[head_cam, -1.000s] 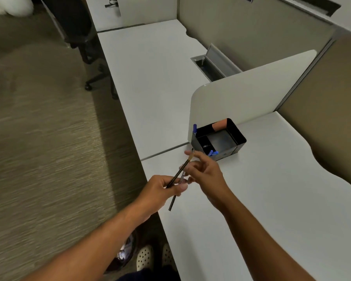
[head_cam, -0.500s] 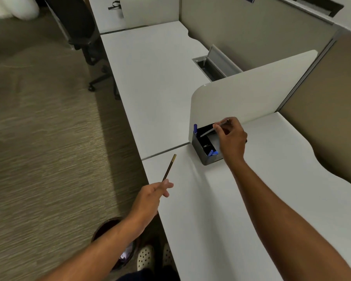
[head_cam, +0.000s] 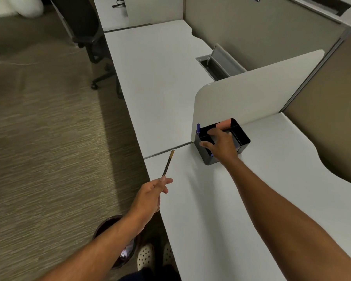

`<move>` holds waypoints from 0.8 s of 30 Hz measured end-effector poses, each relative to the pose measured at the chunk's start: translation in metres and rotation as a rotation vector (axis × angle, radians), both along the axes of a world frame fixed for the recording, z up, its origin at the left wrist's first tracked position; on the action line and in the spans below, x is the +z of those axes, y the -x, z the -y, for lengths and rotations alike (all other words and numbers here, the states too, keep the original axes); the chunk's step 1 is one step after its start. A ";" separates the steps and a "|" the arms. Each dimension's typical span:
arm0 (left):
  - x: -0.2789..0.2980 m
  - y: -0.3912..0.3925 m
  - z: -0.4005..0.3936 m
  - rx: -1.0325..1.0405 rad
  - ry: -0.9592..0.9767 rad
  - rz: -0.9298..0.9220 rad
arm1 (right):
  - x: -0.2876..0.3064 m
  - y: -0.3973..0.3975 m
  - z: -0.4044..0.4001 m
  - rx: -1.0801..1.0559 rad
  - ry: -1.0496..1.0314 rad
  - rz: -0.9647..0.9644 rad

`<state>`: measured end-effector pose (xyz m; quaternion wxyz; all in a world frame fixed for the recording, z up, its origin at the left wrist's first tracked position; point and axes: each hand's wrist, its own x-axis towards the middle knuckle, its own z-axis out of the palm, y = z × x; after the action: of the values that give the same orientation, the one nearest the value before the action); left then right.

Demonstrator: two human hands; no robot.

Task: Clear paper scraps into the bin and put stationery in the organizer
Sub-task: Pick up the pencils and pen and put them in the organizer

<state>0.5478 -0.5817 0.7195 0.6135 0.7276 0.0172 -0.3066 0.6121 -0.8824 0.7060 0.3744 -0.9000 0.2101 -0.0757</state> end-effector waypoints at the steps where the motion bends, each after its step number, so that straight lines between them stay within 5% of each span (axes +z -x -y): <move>1: -0.001 -0.001 0.001 0.006 -0.002 0.001 | 0.010 0.003 -0.004 -0.031 -0.020 0.071; 4: 0.000 -0.006 0.008 0.025 0.015 0.001 | 0.038 0.023 -0.035 -0.046 -0.196 0.249; 8: 0.005 -0.010 0.023 -0.042 -0.022 0.039 | 0.052 0.056 -0.088 0.220 -0.656 0.178; 18: 0.013 -0.021 0.051 -0.080 -0.040 0.111 | 0.067 0.046 -0.056 -0.077 -0.590 0.465; 24: 0.013 -0.021 0.046 -0.050 -0.038 0.089 | 0.070 0.016 -0.006 -0.235 -0.308 0.555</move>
<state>0.5684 -0.6277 0.7322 0.5918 0.7522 -0.0226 -0.2889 0.5957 -0.8766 0.7757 0.5377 -0.7475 0.2114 -0.3278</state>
